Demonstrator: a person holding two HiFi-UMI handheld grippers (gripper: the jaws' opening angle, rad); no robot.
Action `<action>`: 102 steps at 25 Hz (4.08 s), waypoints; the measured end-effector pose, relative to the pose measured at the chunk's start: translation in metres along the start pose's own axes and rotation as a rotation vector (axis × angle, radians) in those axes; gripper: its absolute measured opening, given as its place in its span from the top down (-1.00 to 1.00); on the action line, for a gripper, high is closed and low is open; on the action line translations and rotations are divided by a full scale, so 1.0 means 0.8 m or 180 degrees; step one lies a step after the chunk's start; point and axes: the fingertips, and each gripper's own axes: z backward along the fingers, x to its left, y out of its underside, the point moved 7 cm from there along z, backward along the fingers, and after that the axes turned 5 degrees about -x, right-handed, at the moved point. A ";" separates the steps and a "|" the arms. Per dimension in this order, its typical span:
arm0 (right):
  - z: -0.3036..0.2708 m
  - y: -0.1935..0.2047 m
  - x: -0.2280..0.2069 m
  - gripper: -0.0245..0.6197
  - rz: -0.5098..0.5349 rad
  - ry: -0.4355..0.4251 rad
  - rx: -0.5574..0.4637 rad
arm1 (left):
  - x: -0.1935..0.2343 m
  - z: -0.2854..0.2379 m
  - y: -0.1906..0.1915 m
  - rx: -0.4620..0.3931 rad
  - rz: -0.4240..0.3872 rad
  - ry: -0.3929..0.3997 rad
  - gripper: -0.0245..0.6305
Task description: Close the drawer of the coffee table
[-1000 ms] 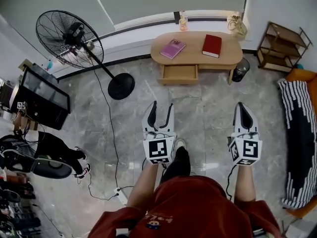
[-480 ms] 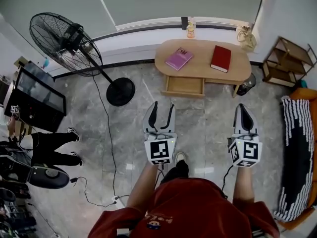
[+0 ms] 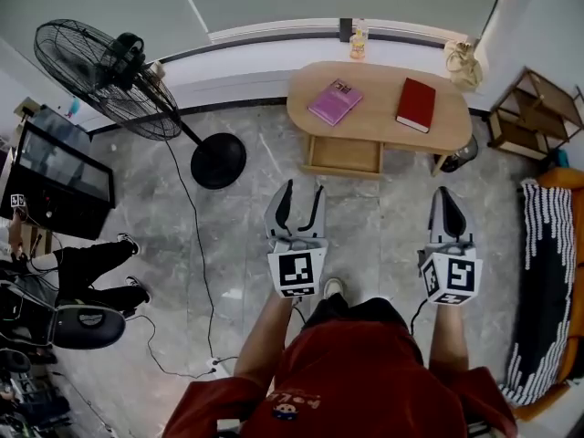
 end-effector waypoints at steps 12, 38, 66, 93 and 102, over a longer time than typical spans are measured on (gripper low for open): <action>-0.076 0.018 -0.066 0.93 -0.0120 0.0026 0.0001 | -0.019 -0.087 0.006 0.0081 -0.0106 0.0023 0.28; -0.226 0.078 -0.307 0.93 -0.0535 -0.0237 -0.0018 | -0.174 -0.287 -0.004 -0.0049 -0.0358 -0.0330 0.28; -0.237 0.089 -0.137 0.93 -0.0479 -0.0259 0.0131 | -0.034 -0.236 0.058 0.0056 -0.0182 -0.0198 0.28; -0.210 0.590 -0.069 0.93 -0.0370 -0.0716 0.1000 | -0.098 -0.208 0.559 0.0854 0.0023 -0.0229 0.28; -0.238 0.819 -0.041 0.93 -0.0231 -0.0812 0.0722 | -0.085 -0.214 0.786 0.0676 -0.0055 0.0106 0.28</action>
